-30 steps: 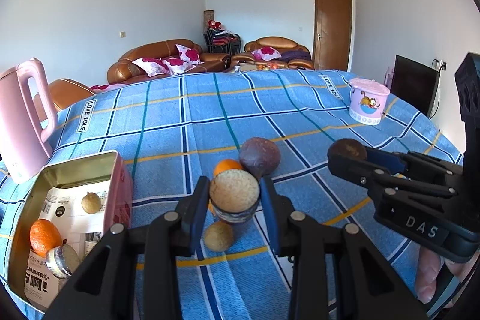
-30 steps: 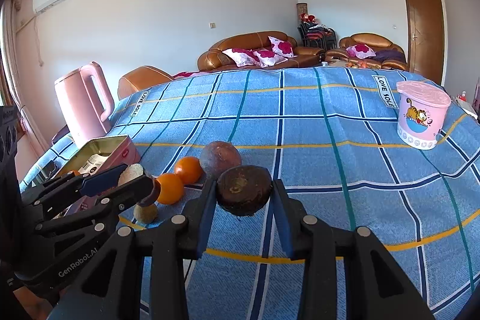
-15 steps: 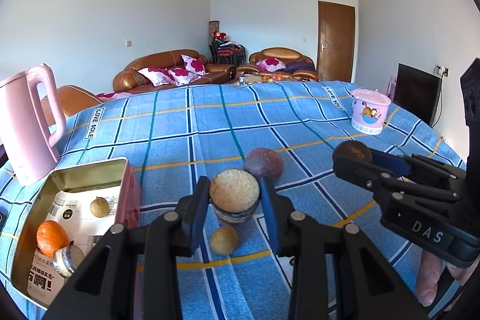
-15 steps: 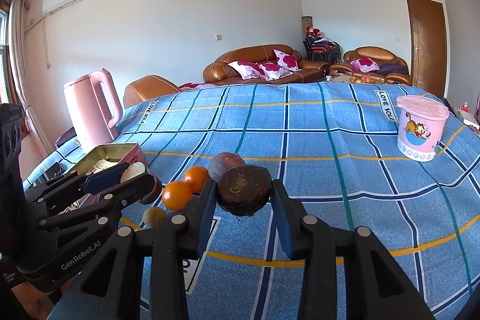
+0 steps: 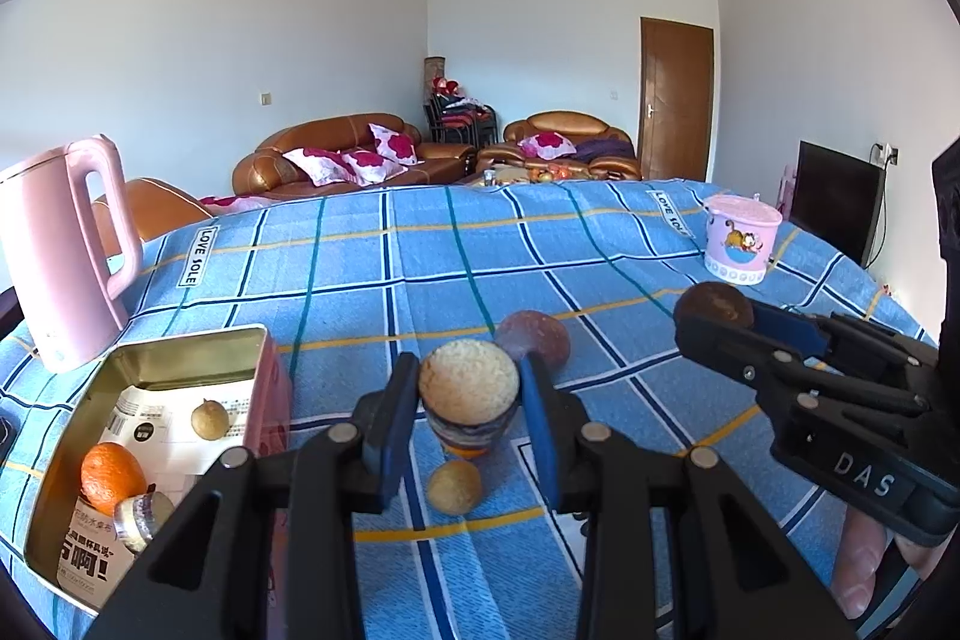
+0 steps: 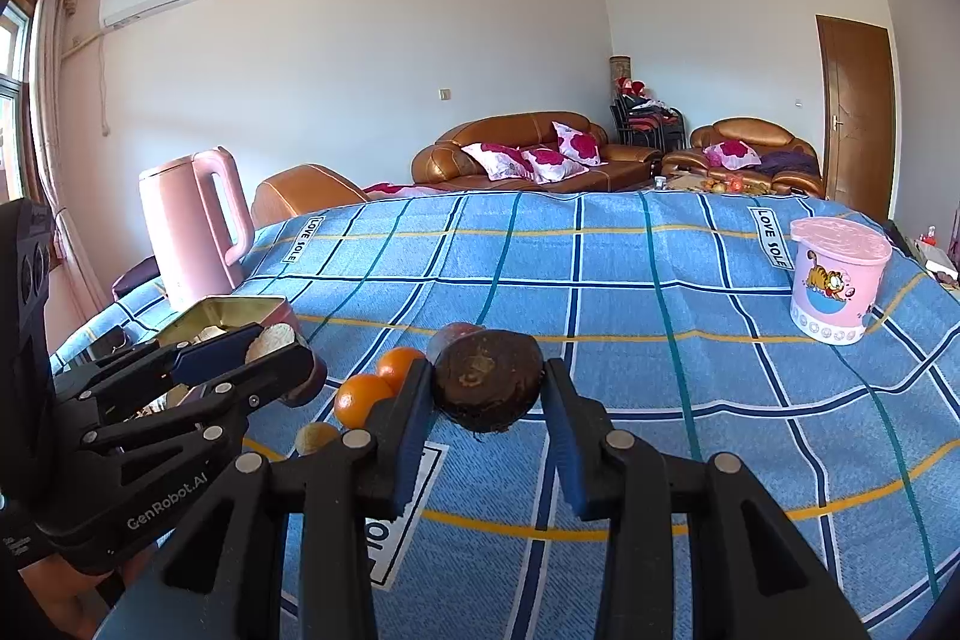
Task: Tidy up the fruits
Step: 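Lift the cup in the left tool and the dark fruit in the right tool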
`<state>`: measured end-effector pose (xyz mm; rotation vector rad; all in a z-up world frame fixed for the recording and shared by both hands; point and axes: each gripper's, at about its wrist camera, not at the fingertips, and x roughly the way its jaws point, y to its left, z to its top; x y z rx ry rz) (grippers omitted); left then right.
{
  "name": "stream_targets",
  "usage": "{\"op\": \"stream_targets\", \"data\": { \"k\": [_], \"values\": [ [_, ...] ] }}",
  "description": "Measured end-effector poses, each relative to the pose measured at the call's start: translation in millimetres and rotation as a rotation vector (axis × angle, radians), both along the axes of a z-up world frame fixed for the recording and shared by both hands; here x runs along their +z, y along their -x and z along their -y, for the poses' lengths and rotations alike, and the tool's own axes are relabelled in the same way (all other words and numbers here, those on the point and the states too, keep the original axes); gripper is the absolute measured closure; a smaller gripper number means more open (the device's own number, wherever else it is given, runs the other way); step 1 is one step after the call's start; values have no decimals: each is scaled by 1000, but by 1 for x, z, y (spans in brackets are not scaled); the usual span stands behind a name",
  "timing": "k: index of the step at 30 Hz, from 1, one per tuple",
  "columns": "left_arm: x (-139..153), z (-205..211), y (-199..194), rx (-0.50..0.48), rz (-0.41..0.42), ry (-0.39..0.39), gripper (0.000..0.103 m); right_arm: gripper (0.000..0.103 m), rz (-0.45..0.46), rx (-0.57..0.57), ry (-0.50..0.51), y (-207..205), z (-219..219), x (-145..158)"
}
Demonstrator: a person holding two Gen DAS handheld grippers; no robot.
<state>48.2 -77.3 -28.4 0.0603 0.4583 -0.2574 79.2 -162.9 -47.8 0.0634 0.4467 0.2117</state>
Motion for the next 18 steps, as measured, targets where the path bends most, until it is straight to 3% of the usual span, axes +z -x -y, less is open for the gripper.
{"op": "stream_targets", "data": {
  "k": [18],
  "values": [
    [2,-5,7,13,40,20,67,64,53,6,-1,9,1,4]
  ]
}}
